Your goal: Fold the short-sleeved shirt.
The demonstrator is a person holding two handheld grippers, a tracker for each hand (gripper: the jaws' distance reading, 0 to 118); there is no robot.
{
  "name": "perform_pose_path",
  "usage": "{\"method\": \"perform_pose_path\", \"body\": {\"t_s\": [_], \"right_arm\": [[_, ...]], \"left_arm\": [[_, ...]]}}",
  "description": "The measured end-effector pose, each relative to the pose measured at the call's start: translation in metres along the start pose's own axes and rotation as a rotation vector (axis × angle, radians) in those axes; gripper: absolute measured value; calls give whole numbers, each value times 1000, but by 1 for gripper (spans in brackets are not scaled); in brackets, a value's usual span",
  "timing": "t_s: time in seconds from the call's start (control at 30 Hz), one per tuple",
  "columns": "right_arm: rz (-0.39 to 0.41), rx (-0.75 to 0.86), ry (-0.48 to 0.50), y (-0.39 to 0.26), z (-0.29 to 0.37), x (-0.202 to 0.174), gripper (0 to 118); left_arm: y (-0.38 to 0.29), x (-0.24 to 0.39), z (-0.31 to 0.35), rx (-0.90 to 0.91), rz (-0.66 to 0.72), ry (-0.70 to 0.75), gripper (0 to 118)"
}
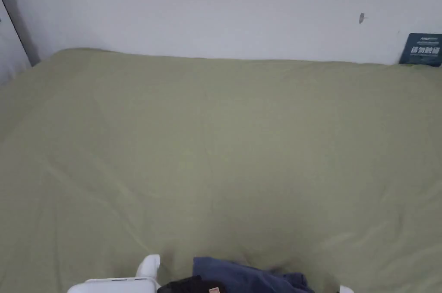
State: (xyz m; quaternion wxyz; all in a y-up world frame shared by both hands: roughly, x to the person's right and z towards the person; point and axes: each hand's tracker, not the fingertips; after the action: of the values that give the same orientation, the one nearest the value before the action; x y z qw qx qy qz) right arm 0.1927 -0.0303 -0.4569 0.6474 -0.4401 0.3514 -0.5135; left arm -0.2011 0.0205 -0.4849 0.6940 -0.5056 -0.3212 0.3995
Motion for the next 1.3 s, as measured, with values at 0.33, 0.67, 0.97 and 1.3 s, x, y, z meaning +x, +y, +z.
{"method": "perform_pose_path", "body": {"t_s": [0.33, 0.67, 0.97, 1.3], "right_arm": [[155, 87, -65, -12, 5, -17, 1], [212, 195, -223, -8, -5, -38, 1], [180, 229, -126, -20, -17, -73, 1], [221, 189, -181, -36, -19, -95, 1]], "left_arm": [[1, 19, 8, -6, -137, 95, 28], [23, -2, 82, 60, -161, 92, 28], [99, -47, 289, 159, -234, 295, 28], [163, -138, 398, 200, -25, 677, 75]]}}
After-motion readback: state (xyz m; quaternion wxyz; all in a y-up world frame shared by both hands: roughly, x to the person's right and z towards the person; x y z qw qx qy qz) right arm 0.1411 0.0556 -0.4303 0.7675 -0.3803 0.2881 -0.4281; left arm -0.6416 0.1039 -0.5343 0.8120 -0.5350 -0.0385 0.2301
